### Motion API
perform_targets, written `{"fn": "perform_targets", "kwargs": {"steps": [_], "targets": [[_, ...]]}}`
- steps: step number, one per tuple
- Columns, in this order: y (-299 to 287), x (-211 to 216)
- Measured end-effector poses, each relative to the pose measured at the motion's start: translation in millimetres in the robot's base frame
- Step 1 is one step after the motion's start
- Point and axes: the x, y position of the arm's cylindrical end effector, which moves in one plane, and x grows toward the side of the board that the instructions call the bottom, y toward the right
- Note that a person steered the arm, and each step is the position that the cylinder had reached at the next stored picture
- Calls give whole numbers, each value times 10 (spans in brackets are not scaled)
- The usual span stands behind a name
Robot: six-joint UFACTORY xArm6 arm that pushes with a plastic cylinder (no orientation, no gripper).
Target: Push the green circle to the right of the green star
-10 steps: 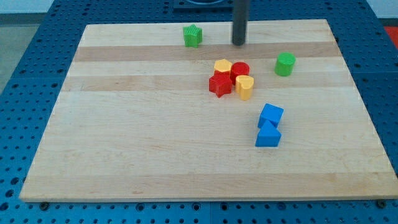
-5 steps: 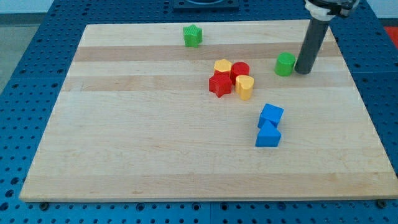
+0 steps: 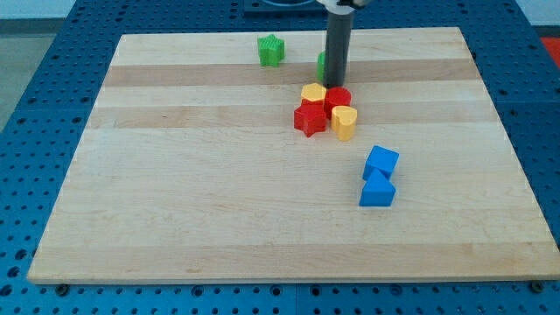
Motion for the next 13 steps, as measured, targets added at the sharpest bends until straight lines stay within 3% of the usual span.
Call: {"fn": "perform_targets", "kwargs": {"steps": [5,7,8,12,13], "targets": [[30,-488],[531,-600],[546,-913],[-192,-862],[-151,-852]]}}
